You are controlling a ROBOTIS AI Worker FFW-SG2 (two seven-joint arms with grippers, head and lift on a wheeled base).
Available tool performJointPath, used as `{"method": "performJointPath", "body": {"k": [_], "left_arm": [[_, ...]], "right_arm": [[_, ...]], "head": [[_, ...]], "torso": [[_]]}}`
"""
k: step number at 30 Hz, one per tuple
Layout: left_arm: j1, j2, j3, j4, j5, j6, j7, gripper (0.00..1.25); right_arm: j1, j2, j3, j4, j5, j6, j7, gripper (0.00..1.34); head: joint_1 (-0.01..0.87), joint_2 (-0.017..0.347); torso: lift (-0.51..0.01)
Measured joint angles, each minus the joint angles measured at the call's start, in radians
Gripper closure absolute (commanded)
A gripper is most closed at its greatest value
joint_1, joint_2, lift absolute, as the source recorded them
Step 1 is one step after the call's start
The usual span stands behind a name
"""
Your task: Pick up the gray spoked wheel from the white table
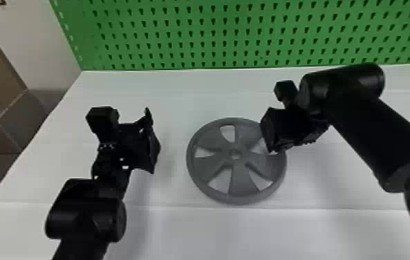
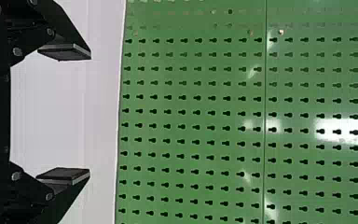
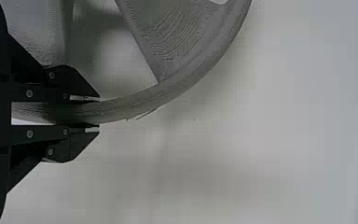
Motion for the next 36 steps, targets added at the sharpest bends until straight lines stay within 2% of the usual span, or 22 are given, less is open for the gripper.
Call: {"method": "performJointPath", "body": {"k": [5, 8, 18, 36], "left_arm": [[0.003, 0.001, 0.001, -0.002, 0.003, 0.000, 0.000, 0.37], [0.004, 0.003, 0.002, -0.004, 0.004, 0.000, 0.000, 0.37], [0.007, 0.005, 0.004, -0.008, 0.007, 0.000, 0.000, 0.37], [0.009, 0.005, 0.007, -0.010, 0.008, 0.000, 0.000, 0.37]], "right_arm": [[-0.010, 0.000, -0.056, -0.085, 0.098, 0.092, 0.001, 1.17], [-0.021, 0.000, -0.087, -0.106, 0.115, 0.140, 0.001, 1.17], [-0.042, 0.000, -0.178, -0.167, 0.132, 0.256, 0.001, 1.17], [-0.037, 0.000, -0.239, -0.176, 0.130, 0.245, 0.001, 1.17]], "head": [[0.839, 0.130], [0.839, 0.130], [0.839, 0.130], [0.839, 0.130]], "torso": [[-0.065], [-0.065], [-0.065], [-0.065]]}}
